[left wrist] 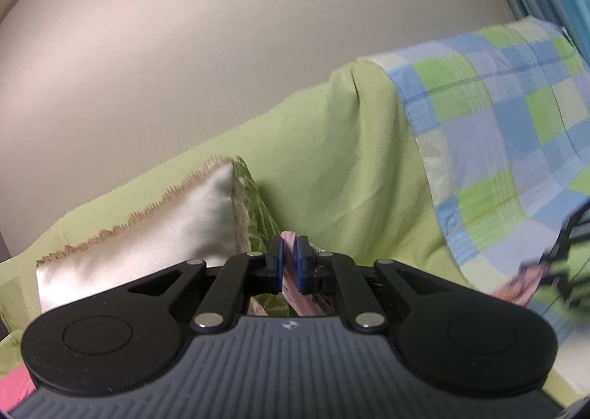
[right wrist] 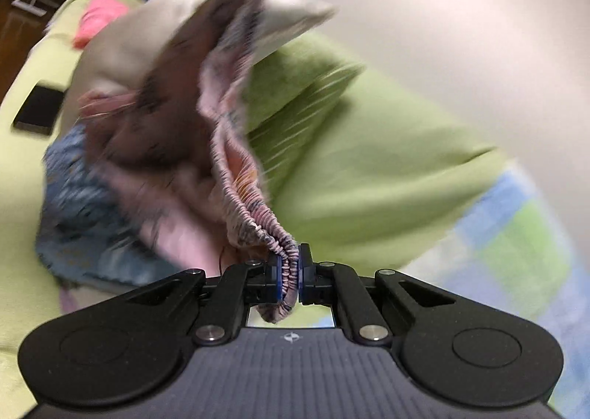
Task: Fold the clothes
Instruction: 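Lift the pink pants off the pile with both tools, stretching the waistband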
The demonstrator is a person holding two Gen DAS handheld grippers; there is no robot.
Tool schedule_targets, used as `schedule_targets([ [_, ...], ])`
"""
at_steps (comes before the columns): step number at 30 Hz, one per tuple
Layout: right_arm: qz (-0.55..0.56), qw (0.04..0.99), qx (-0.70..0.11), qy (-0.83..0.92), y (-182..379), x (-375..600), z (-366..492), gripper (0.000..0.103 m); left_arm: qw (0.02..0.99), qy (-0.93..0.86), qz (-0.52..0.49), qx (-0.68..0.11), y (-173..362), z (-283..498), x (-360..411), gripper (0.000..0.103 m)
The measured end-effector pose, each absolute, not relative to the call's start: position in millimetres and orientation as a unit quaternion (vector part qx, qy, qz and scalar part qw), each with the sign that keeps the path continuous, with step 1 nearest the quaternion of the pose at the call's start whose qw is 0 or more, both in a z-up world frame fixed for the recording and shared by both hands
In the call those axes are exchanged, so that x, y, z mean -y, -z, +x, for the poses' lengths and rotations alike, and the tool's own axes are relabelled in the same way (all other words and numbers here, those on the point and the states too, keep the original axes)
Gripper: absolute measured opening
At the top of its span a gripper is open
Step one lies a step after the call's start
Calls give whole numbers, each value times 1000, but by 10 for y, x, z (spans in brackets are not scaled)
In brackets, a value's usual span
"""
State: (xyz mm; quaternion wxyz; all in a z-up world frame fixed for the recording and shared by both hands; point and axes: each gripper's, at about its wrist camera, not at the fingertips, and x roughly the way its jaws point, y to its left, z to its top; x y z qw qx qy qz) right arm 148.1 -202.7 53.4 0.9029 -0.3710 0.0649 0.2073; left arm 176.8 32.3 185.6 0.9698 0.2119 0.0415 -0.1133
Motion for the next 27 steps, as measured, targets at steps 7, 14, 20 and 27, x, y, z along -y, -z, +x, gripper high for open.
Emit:
schedule_targets([
  [7, -373, 920, -9, -121, -1576, 2812, 745, 5, 972, 144, 182, 21, -2433, 1170, -71, 6],
  [14, -397, 917, 8, -31, -2034, 3549, -331, 5, 956, 217, 178, 83, -2817, 373, 497, 6],
  [20, -412, 909, 4, 55, -2205, 4063, -1197, 5, 939, 279, 165, 115, -2830, -88, 972, 6],
  [27, -414, 904, -34, 102, -2079, 4487, -1728, 5, 927, 341, 130, 90, -2532, -278, 1361, 6],
])
